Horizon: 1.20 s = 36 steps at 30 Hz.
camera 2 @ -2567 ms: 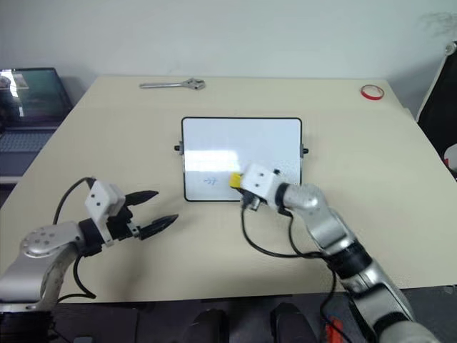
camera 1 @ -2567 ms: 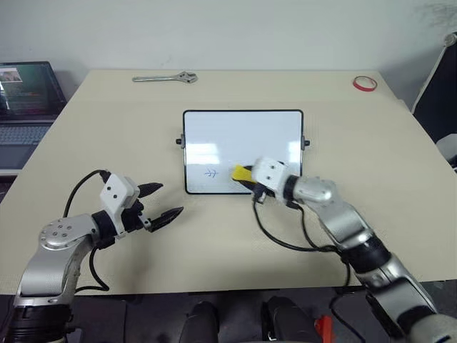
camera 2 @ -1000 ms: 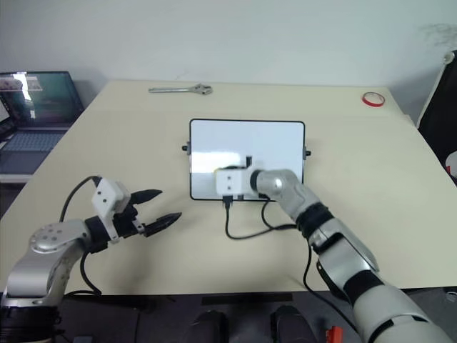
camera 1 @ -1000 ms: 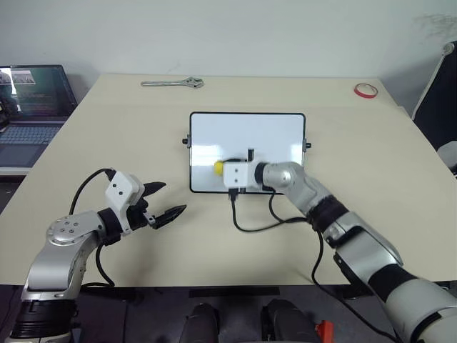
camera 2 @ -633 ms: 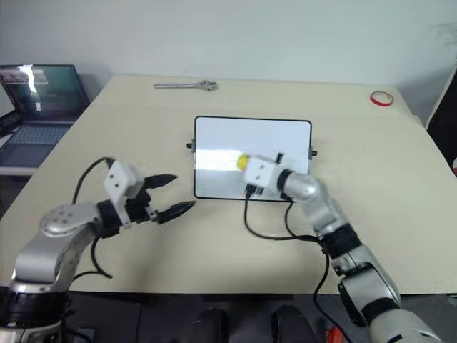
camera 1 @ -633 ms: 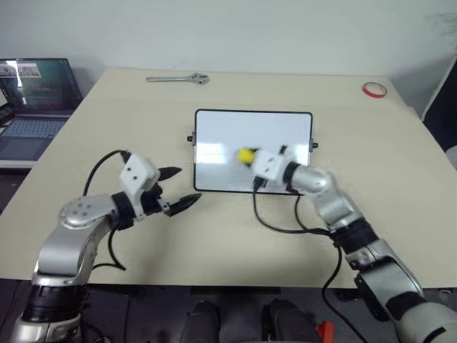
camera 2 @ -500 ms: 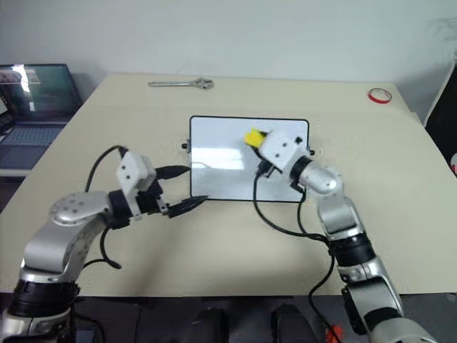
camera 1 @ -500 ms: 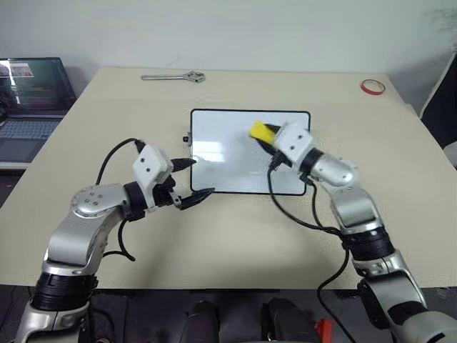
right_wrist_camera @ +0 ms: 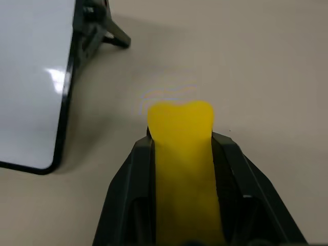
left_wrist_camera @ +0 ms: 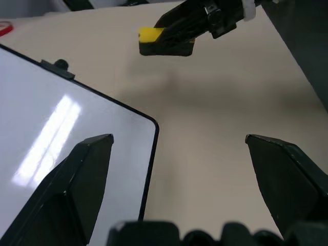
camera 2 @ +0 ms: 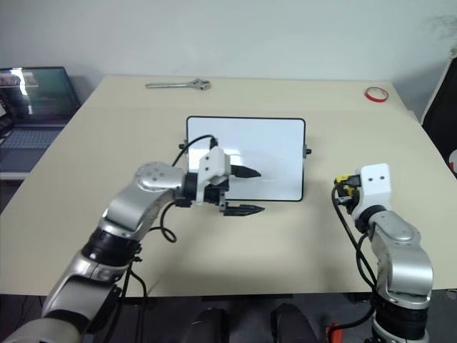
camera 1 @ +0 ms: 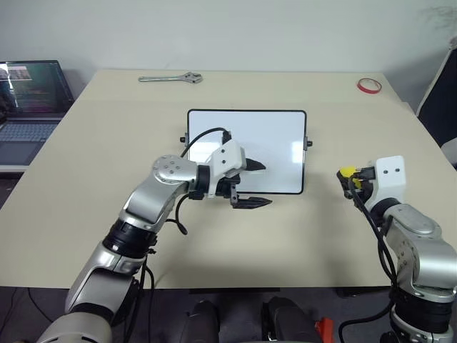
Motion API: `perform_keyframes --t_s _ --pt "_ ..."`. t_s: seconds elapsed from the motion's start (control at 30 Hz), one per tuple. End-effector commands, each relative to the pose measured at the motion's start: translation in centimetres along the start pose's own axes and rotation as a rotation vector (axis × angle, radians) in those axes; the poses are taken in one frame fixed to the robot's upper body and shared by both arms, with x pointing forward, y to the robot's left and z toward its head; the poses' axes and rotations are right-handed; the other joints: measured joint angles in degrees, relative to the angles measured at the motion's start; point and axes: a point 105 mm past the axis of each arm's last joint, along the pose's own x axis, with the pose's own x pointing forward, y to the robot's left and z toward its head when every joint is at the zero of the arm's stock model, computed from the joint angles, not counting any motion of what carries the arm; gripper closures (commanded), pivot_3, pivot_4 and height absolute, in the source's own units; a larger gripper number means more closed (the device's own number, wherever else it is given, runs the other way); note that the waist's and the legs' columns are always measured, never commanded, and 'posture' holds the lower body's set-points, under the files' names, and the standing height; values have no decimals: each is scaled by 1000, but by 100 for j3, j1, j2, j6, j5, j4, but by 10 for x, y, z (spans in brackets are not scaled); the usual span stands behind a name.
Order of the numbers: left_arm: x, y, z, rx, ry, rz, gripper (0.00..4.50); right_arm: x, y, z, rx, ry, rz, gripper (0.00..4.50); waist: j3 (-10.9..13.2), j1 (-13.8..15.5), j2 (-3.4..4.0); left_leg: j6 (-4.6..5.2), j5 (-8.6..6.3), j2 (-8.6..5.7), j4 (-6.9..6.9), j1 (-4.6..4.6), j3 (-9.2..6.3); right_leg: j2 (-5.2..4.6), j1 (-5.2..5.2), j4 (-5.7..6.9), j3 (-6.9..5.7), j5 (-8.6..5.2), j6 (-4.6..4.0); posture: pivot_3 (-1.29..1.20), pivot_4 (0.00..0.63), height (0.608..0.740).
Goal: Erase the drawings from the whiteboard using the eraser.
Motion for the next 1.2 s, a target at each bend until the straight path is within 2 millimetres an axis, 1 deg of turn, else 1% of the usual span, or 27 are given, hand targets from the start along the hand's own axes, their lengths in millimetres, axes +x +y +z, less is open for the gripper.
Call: perform_keyframes --t_s 0.03,0.1,0.2,0.27,0.3,0.33,0.37,0.47,0.57,0.6,0.7,0.73,0.8,0.83,0.87,0.9,0.93,0.97,1.0,1.07,1.1,1.13,1.2 --pt "12 10 5 48 9 16 0 12 6 -2 -1 16 26 3392 0 -18 0 0 0 -3 0 -1 1 1 0 0 1 0 0 0 150 740" --pt "17 11 5 57 15 14 0 19 1 -5 18 30 6 3392 0 -16 0 0 0 -8 0 -7 2 -2 -1 -3 1 0 1 0 150 740" --pt "26 4 4 93 26 -17 0 29 -18 -7 66 33 -62 3392 0 -11 0 0 0 -12 0 -9 3 -8 -1 -6 2 -1 1 0 150 740" --pt "29 3 7 100 18 -18 0 32 -22 -6 79 28 -69 3392 1 0 1 0 0 -11 0 -9 2 -9 -1 -6 -1 -1 2 0 150 740" --pt "30 3 8 103 15 -18 0 33 -23 -5 81 25 -69 2681 1 5 2 0 0 -10 0 -9 2 -9 -1 -6 -1 -1 2 0 150 740" --pt "31 2 9 106 14 -18 0 34 -24 -5 92 20 -74 2511 1 5 2 0 0 -10 0 -9 1 -9 -1 -5 -1 -1 2 0 150 740" --pt "32 1 9 108 13 -19 0 35 -25 -4 102 18 -78 2208 1 4 2 0 0 -9 0 -9 1 -8 -1 -5 -1 -1 2 0 150 740" --pt "31 -1 9 109 12 -22 0 37 -29 -5 144 9 -90 1137 1 -1 2 0 0 -9 0 -8 2 -8 -1 -3 0 -1 2 0 150 740" --pt "28 0 8 85 0 1 0 38 -29 0 181 -20 -83 41 1 -3 3 0 0 -8 0 -8 2 -8 -1 -3 0 -1 2 0 150 740" --pt "27 1 6 72 -6 15 0 38 -30 3 190 -34 -89 41 1 -5 3 0 0 -8 0 -8 2 -8 -1 -3 1 -1 2 0 150 740" --pt "20 1 -1 15 -38 94 0 27 -23 37 139 -218 -35 41 1 -15 6 0 0 -3 0 -7 2 -8 -1 -2 2 -1 2 0 150 740" --pt "16 1 -4 -4 -45 126 0 22 -20 45 108 -260 -18 41 3 -24 10 0 0 -3 0 -7 3 -9 -1 -3 3 -1 2 0 150 740" --pt "2 2 -9 -47 -67 206 0 12 -13 49 78 -285 19 41 4 -22 12 0 0 0 0 -8 0 -10 -1 -2 0 -1 2 0 150 740" --pt "-11 3 -12 -89 -91 273 0 3 0 51 89 -304 104 41 4 -21 12 0 0 2 -1 -8 -1 -10 -1 -3 0 -1 2 0 150 740" --pt "-26 3 -16 -137 -122 354 0 -8 11 52 47 -331 168 41 4 -19 13 0 0 7 0 -9 -3 -13 -1 -3 -1 -1 2 0 150 740" --pt "-54 4 -26 -214 -156 516 0 -20 20 45 30 -352 207 41 2 -25 16 0 -1 13 -1 -9 -4 -15 -1 -4 0 -1 2 0 150 740" --pt "-74 2 -35 -266 -167 630 0 -29 24 40 17 -365 223 41 -4 -33 19 0 -1 19 -3 -11 -6 -20 -3 -7 0 -1 2 0 150 740" --pt "-89 -2 -43 -315 -167 736 0 -34 22 34 13 -386 209 41 -5 -36 19 1 -3 34 -6 -9 -13 -24 -1 -8 7 -7 1 0 150 740" --pt "-99 -7 -50 -344 -159 815 0 -37 18 27 12 -401 188 41 -5 -31 19 0 -5 36 -5 -9 -19 -27 2 -6 8 -17 -7 0 150 740" --pt "-126 -19 -70 -374 -112 1038 0 -41 6 2 -15 -400 82 41 -4 7 20 0 -4 28 -3 -7 -23 -33 3 -1 6 -18 -8 0 150 740" --pt "-133 -24 -77 -382 -92 1108 0 -43 1 -7 -31 -399 45 41 -6 33 18 -1 -4 23 1 0 -25 -38 16 -2 3 -18 -8 0 150 740" --pt "-142 -30 -85 -393 -65 1182 0 -45 -1 -19 5 -379 33 41 -5 71 16 -1 -4 17 4 21 -27 -44 44 -8 -1 -18 -5 0 150 740" --pt "-150 -37 -93 -411 -44 1267 0 -50 2 -36 46 -365 56 41 -6 132 13 -2 -4 6 5 53 -27 -54 81 -14 -3 -26 16 0 150 740"
